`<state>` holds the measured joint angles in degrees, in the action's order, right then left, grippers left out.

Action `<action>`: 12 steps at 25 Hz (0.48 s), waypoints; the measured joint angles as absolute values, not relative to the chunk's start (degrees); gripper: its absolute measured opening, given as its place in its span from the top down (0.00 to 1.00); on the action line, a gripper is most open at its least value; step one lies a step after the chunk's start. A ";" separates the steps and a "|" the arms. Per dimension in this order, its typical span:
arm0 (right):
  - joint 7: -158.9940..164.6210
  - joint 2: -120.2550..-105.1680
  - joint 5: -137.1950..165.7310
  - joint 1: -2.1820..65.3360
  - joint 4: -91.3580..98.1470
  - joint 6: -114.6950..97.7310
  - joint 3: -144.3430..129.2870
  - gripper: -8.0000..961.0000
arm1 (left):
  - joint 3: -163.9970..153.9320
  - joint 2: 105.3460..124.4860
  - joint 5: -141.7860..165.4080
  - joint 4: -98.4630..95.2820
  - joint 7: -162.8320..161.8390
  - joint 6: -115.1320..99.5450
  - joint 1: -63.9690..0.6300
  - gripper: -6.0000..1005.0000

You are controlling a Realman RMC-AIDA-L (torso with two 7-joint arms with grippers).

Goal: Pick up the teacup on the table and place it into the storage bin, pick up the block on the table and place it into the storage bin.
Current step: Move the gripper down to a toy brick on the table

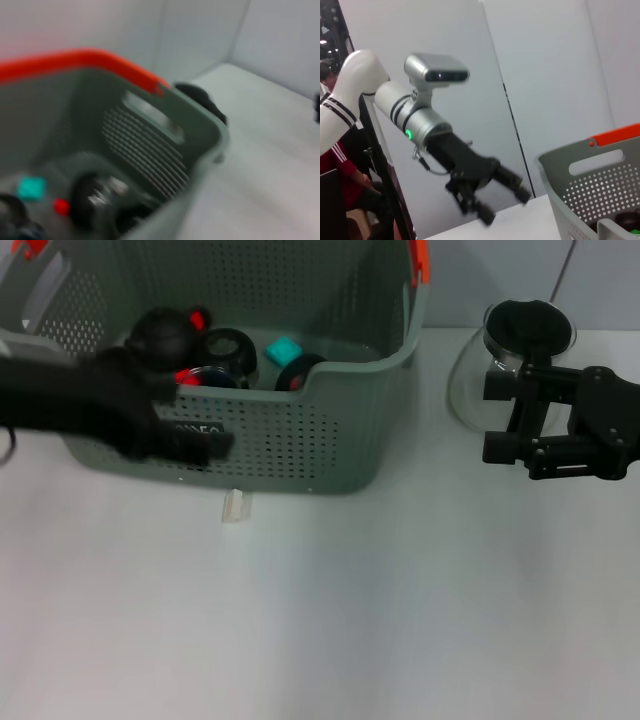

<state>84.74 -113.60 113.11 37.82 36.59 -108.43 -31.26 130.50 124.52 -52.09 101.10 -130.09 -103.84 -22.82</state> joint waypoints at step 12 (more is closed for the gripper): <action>85.47 -113.27 113.12 37.98 36.64 -107.76 -30.85 0.02 | 125.16 124.12 -50.69 81.53 -118.73 -98.55 -24.66 0.04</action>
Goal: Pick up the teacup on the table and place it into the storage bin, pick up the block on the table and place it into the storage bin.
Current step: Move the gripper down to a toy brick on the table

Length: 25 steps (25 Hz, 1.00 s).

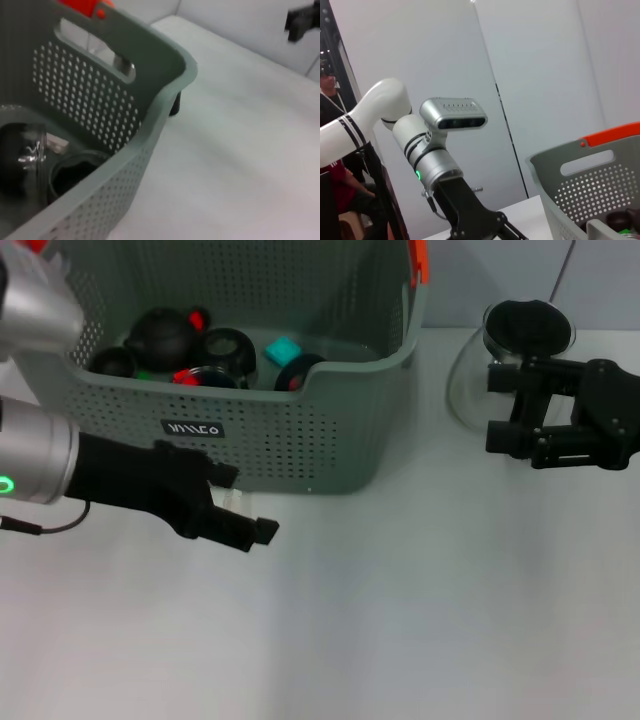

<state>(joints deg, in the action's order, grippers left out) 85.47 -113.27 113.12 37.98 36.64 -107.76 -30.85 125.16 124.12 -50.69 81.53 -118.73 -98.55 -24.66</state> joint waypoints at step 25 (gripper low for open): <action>85.52 -114.08 113.12 36.91 36.29 -108.01 -29.98 0.02 | 114.22 124.23 -38.37 67.74 -116.67 -81.83 -29.62 0.04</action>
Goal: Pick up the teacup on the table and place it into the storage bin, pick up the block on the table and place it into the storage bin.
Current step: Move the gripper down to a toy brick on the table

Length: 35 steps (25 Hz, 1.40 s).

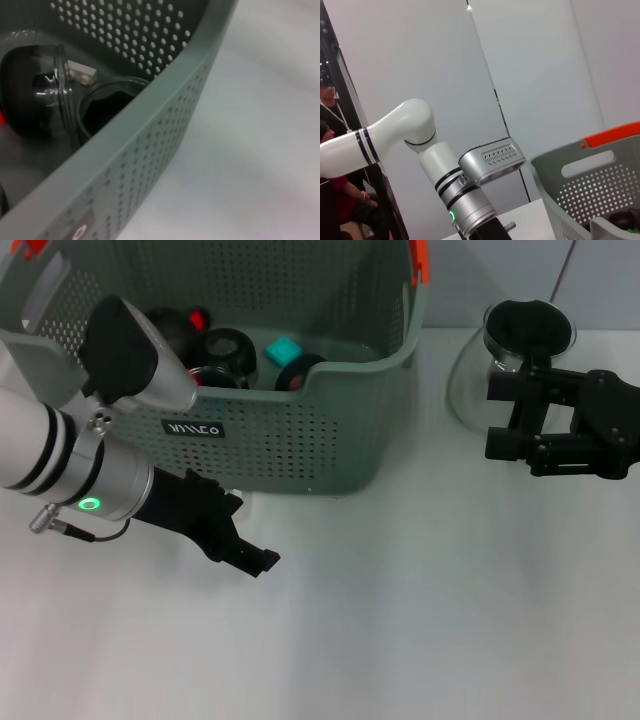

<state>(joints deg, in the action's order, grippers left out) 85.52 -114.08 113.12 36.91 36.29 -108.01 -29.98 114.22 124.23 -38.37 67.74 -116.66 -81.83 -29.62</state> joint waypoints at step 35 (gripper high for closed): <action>85.02 -114.26 113.44 36.62 36.30 -107.29 -29.95 0.02 | 110.65 124.29 -33.75 59.99 -119.80 -71.35 -31.97 0.04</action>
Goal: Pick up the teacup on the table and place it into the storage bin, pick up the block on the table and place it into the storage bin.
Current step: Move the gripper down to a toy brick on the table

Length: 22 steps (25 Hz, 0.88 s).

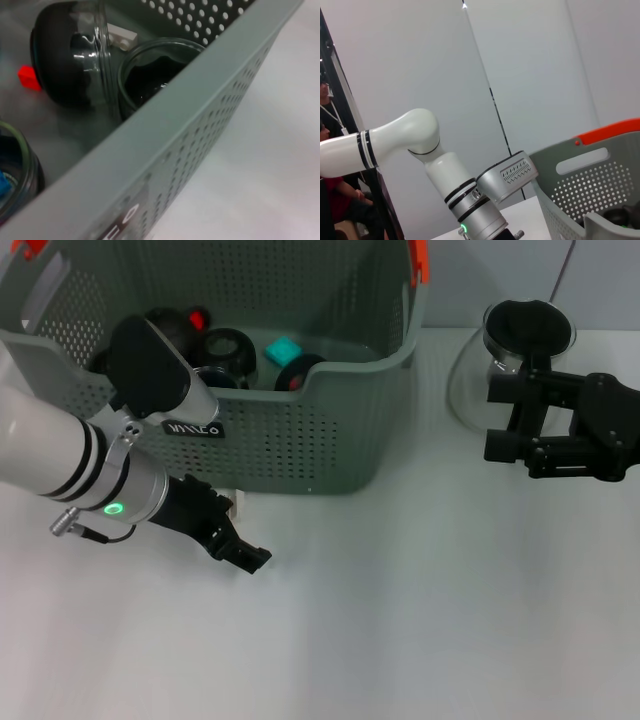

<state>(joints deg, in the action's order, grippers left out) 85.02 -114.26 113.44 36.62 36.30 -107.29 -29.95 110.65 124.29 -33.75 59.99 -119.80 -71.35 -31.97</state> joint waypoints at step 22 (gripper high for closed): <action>84.42 -114.21 113.42 35.52 36.30 -107.25 -30.19 0.02 | 108.53 124.19 -37.99 64.55 -122.68 -83.74 -33.09 0.04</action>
